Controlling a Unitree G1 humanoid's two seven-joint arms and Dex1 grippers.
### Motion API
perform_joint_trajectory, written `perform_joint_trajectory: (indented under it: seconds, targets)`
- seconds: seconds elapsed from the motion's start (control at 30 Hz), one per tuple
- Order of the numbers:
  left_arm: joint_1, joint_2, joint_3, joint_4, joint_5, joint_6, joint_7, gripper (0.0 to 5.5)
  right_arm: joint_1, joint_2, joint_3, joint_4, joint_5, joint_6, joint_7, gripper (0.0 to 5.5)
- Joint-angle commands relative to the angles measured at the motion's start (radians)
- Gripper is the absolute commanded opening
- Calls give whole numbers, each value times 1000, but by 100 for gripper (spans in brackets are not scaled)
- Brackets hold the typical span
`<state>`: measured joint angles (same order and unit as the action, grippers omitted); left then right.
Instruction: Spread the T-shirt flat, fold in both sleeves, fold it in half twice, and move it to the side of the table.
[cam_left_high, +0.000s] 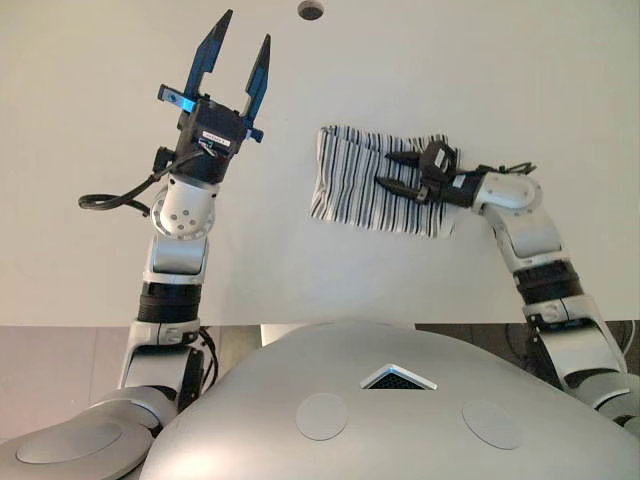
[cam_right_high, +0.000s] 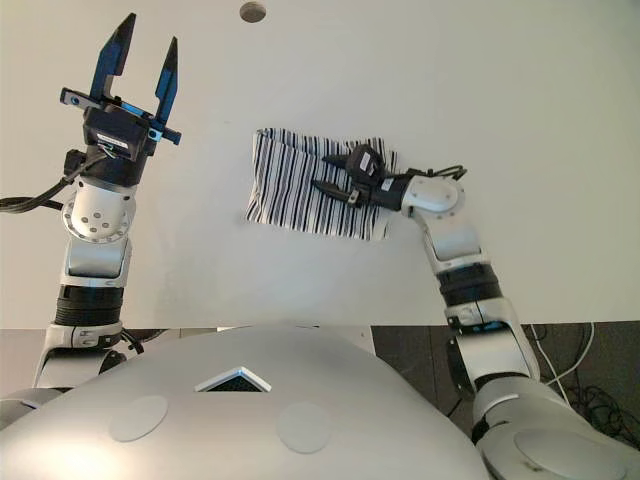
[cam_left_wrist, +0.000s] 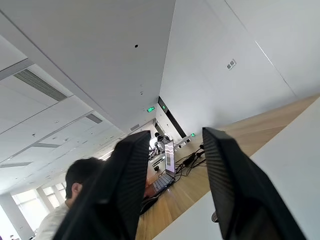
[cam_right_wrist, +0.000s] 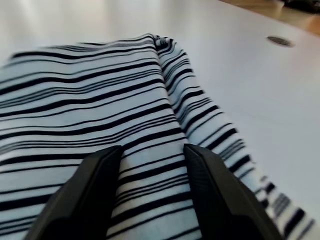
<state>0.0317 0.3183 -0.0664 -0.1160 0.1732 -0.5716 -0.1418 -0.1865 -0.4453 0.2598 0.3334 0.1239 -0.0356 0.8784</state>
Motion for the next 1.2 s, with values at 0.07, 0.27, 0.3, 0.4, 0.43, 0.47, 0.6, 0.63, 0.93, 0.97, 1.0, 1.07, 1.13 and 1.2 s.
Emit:
perform_joint_trajectory:
  seconds: [0.07,0.27,0.3,0.4,0.43,0.47,0.6,0.63,0.93,0.97,1.0,1.07,1.13,1.2]
  targets:
    - [33,-4,15,-31,44,22,14,189,-89,-104,-40,268,-132,-90,-97,234]
    - [26,-22,10,-40,68,30,19,189,-252,-212,-197,681,-136,-150,-376,234]
    - [27,-24,9,-41,72,31,20,189,-274,-218,-213,734,-136,-150,-421,234]
    - [28,-28,6,-42,80,30,22,189,-321,-216,-255,838,-137,-145,-519,234]
    - [27,-29,5,-42,80,31,21,189,-333,-213,-275,864,-131,-140,-559,234]
    - [29,-30,4,-45,82,32,21,189,-342,-210,-288,883,-130,-138,-586,234]
    - [37,-31,1,-50,90,32,20,189,-353,-191,-317,916,-132,-140,-625,234]
    - [37,-32,-1,-49,91,34,20,189,-351,-186,-323,911,-127,-142,-622,234]
    - [44,-49,-18,-47,126,48,36,189,-303,-257,-412,962,-110,-104,-663,234]
    - [44,-50,-18,-47,128,47,37,189,-299,-257,-421,966,-108,-102,-670,234]
    - [43,-51,-19,-47,130,46,38,189,-296,-252,-430,966,-105,-104,-672,234]
    - [38,-51,-21,-42,132,43,39,189,-294,-238,-444,957,-97,-112,-670,234]
    - [38,-51,-18,-46,130,44,41,189,-303,-230,-471,923,-75,-147,-673,234]
    - [37,-60,-12,-59,121,48,51,189,-284,-208,-523,742,-17,-267,-683,234]
